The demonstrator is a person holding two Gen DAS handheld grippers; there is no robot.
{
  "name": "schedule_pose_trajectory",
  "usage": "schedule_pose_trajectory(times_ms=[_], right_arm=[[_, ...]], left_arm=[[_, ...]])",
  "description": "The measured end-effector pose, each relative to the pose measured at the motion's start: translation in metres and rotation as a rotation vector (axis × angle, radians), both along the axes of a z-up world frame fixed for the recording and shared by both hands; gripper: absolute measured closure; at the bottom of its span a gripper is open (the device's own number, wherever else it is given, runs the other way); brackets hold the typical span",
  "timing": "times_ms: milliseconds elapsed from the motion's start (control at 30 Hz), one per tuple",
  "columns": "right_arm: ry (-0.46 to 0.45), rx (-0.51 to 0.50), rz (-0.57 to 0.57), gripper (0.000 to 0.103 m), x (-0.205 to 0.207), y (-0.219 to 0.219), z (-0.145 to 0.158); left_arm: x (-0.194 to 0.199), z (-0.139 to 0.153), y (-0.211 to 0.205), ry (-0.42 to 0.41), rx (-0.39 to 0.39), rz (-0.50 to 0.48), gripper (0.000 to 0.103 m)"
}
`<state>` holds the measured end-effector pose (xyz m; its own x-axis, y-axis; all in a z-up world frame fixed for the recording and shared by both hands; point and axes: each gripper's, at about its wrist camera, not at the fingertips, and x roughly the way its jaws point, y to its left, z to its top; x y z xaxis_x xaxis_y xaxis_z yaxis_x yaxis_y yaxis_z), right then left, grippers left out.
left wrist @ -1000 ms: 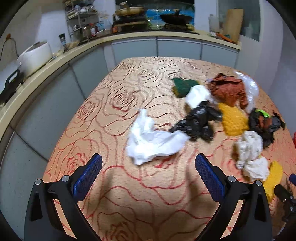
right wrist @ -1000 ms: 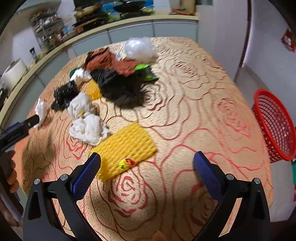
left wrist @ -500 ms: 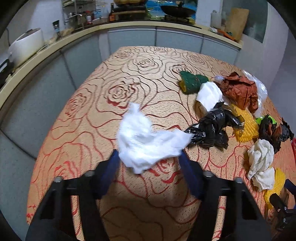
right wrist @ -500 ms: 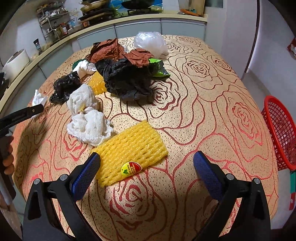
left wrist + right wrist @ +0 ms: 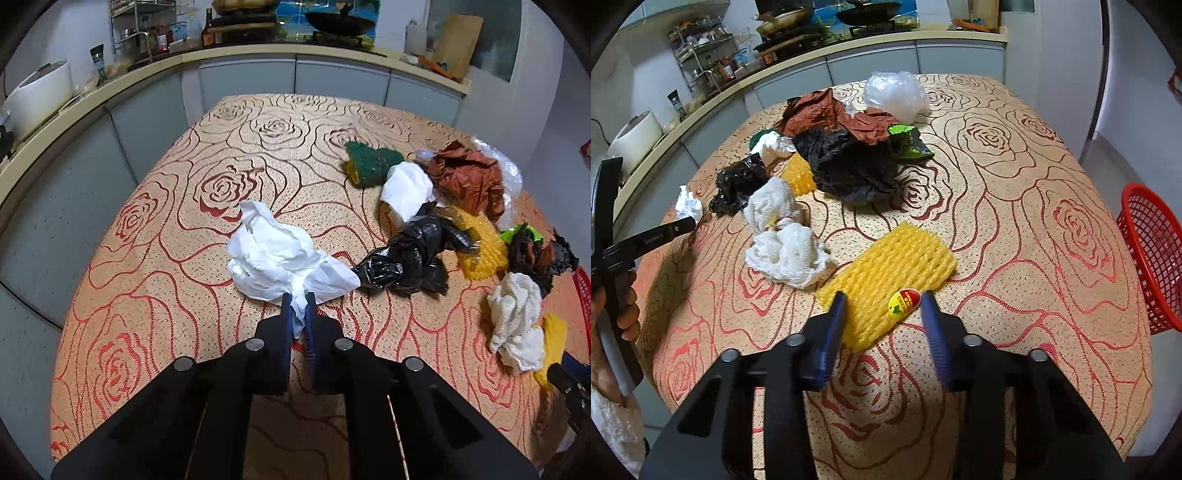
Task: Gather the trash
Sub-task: 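Grasp the white tissue with the left tool while the right tool grasps the yellow foam net, then carry the tissue and foam net over the red wastebasket with both tools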
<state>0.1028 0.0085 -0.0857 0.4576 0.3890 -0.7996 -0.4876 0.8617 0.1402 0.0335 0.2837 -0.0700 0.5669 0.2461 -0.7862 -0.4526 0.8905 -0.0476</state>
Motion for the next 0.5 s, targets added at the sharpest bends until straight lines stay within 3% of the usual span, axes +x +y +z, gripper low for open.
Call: schedule_pose_trajectory(times_ms=[200, 500], right_arm=[[-0.015, 0.019, -0.016, 0.084, 0.001, -0.009, 0.005], [-0.034, 0.063, -0.036, 0.088, 0.005, -0.029, 0.018]], left_arm=[[-0.022, 0.019, 0.0, -0.095, -0.008, -0.032, 0.098], [-0.03, 0.047, -0.03, -0.138, 0.047, -0.081, 0.098]])
